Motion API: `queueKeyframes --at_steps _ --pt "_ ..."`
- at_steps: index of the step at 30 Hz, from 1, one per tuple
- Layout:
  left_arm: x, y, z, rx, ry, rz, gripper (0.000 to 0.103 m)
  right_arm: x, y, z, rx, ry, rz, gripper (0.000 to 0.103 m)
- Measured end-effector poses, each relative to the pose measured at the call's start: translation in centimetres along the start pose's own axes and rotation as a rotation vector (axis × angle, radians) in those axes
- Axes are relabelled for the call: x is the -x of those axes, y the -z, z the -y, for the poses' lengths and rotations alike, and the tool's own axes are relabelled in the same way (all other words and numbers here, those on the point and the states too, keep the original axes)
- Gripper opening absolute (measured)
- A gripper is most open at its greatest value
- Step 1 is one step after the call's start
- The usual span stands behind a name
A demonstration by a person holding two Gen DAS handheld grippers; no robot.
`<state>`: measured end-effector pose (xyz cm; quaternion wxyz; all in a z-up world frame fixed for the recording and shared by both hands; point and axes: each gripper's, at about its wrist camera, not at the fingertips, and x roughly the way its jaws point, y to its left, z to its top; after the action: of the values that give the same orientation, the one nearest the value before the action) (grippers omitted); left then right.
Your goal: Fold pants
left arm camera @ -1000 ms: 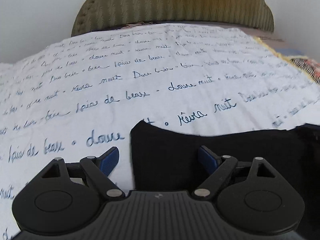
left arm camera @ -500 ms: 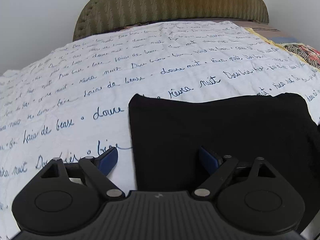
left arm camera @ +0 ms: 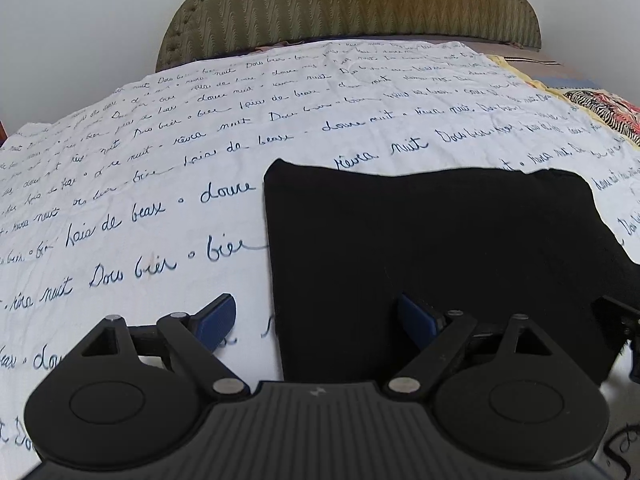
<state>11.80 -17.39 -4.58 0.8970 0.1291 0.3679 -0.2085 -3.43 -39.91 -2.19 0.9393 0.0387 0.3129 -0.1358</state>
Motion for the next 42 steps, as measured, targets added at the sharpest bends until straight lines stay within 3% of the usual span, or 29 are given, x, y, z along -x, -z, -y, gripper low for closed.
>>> queueKeyframes --at_steps 7,9,15,27,34,42 --pt "1.7 1.3 -0.3 0.02 -0.001 -0.012 0.089 2.8 -0.1 -0.5 -0.022 0.008 0.044 0.075" --pt "2.2 1.8 -0.7 0.038 0.004 -0.017 0.089 4.0 -0.2 -1.4 -0.003 0.003 0.063 0.082" --pt "4.8 3.7 -3.3 0.118 0.03 -0.013 0.089 7.7 -0.4 -5.7 0.085 -0.15 0.115 0.092" --pt "7.2 9.0 -13.0 0.304 -0.169 -0.087 0.089 9.3 1.2 -17.1 0.3 -0.389 0.095 0.095" --pt "7.9 10.6 -14.2 0.287 -0.195 -0.075 0.089 9.0 3.1 -20.0 0.293 -0.38 0.072 0.101" --pt "7.9 10.8 -13.3 0.228 -0.201 -0.062 0.091 8.3 4.0 -18.4 0.213 -0.299 0.055 0.103"
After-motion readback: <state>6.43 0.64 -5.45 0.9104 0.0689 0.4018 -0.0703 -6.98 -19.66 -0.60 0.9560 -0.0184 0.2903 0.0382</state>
